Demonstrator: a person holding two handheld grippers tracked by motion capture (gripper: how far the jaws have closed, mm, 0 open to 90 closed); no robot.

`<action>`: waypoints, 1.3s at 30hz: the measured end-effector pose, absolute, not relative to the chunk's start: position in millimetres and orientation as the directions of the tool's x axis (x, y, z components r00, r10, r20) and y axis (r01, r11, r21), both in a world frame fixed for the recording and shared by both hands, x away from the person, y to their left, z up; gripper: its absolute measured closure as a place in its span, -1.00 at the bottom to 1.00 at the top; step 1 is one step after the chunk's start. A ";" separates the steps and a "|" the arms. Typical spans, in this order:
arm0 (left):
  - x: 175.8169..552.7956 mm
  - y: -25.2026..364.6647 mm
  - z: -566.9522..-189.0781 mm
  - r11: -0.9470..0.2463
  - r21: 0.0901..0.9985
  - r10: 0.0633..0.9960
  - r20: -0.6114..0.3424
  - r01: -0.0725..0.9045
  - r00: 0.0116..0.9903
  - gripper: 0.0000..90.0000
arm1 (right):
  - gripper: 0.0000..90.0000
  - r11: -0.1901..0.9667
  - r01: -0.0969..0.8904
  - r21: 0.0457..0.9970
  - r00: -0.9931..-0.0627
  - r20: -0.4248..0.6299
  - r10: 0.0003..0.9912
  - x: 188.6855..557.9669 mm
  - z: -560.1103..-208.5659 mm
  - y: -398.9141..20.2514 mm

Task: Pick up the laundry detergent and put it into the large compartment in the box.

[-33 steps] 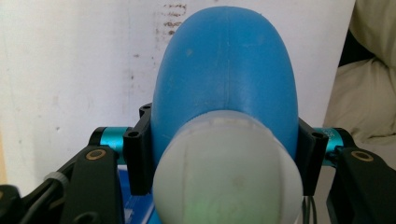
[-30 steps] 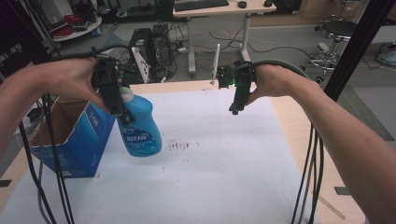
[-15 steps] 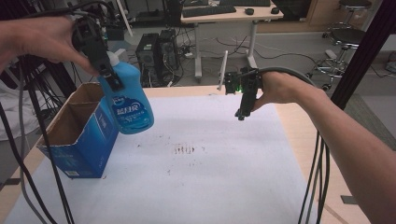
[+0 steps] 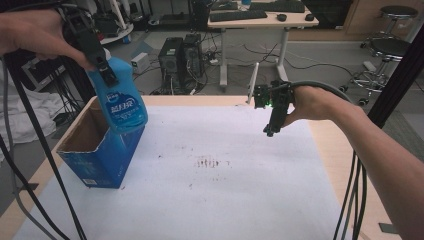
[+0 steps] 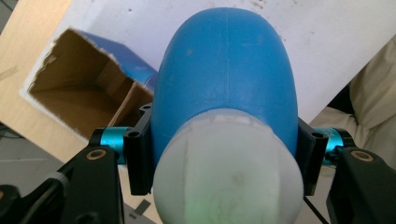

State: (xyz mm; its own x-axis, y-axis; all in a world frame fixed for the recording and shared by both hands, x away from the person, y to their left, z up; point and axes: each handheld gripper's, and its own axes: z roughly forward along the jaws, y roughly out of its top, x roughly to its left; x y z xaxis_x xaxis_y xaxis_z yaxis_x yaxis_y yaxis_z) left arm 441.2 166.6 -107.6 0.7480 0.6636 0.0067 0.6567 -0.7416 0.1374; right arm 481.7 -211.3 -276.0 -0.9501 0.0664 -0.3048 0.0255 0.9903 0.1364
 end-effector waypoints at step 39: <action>428.5 235.1 -98.6 -0.642 0.110 0.767 0.103 0.759 0.634 -0.14 | -0.74 0.991 0.021 0.129 -0.953 -0.299 0.059 484.7 -282.9 -207.5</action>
State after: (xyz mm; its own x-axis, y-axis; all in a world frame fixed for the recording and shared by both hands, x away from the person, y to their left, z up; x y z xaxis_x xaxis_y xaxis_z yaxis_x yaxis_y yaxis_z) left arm 428.5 235.1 -98.6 0.6336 0.7668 0.1027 0.7589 -0.6418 0.1104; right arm 484.7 -207.5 -282.9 -0.9526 0.0588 -0.2985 0.0209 0.9915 0.1286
